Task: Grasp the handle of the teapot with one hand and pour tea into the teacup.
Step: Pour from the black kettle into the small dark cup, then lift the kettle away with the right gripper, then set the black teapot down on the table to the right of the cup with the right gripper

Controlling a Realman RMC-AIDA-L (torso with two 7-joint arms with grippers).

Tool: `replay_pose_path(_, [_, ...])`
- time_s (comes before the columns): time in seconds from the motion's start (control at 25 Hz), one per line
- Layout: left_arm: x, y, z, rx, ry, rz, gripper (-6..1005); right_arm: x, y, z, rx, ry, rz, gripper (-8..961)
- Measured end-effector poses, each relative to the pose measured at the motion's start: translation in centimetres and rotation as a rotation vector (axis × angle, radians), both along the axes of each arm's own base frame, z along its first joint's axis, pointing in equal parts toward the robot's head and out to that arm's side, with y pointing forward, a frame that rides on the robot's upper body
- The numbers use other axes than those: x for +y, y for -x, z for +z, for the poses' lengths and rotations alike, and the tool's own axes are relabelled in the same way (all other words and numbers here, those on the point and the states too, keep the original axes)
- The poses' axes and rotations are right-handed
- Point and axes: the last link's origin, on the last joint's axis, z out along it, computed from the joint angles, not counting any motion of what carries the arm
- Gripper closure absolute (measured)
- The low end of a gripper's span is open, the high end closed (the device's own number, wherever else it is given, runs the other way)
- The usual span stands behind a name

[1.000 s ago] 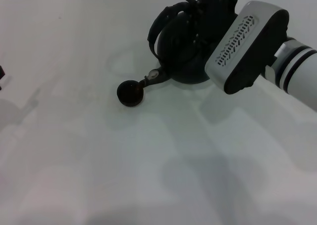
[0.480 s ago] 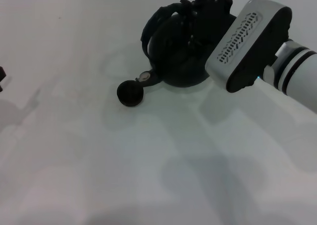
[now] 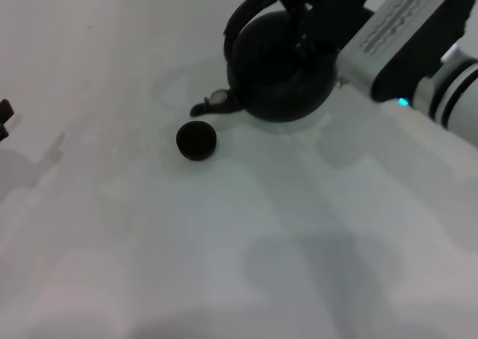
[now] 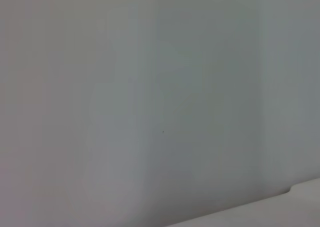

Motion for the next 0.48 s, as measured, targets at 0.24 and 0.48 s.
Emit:
replay_pose_path(0.24, [0.0,-0.1,-0.1,-0.002,0.004,-0.009,155,0.3,-1.8,2.4,0.195,0.033,-0.016,841])
replay_pose_path(0.48, [0.1,-0.3,0.0,0.002,0.003,-0.017,155,-0.3,-5.7,5.0,0.404,0.054,-0.018,842])
